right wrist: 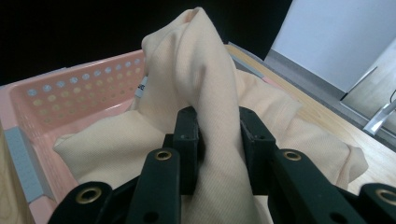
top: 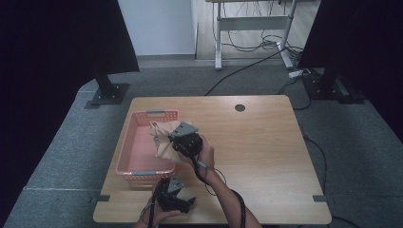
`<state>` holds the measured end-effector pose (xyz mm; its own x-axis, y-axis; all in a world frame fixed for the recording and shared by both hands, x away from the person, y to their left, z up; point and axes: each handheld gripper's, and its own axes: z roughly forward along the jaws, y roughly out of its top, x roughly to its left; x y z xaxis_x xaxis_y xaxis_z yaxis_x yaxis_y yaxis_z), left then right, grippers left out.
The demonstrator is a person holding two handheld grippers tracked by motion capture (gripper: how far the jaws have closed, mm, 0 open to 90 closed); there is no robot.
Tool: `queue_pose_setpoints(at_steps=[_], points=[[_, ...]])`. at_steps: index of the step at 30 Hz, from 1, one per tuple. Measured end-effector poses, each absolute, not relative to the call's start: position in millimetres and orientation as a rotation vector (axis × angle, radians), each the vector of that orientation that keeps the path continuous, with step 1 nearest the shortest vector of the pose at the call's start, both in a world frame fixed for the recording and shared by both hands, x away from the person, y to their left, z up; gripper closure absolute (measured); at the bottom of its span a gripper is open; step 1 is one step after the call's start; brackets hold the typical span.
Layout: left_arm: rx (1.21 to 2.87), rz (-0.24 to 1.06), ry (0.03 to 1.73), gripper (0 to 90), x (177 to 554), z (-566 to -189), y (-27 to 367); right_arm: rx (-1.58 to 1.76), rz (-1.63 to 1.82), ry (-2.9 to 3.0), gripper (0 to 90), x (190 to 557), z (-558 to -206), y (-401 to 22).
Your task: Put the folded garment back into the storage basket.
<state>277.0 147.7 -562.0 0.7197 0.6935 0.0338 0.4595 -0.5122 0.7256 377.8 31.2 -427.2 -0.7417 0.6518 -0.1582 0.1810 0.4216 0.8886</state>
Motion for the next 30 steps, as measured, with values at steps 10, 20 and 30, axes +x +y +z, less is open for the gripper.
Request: queue_pose_setpoints(at_steps=[10,20,30], points=[[2.201,0.420,0.869,2.7,276.9,-562.0,147.6,0.686,1.293,2.211,71.8,380.2,-429.5,47.1],[2.202,0.417,0.868,2.7,276.9,-562.0,147.5,0.669,1.291,2.228,71.8,382.0,-430.9,57.9],[2.201,0.418,0.869,2.7,276.8,-562.0,147.5,0.664,1.291,2.232,71.8,383.6,-430.0,63.7]])
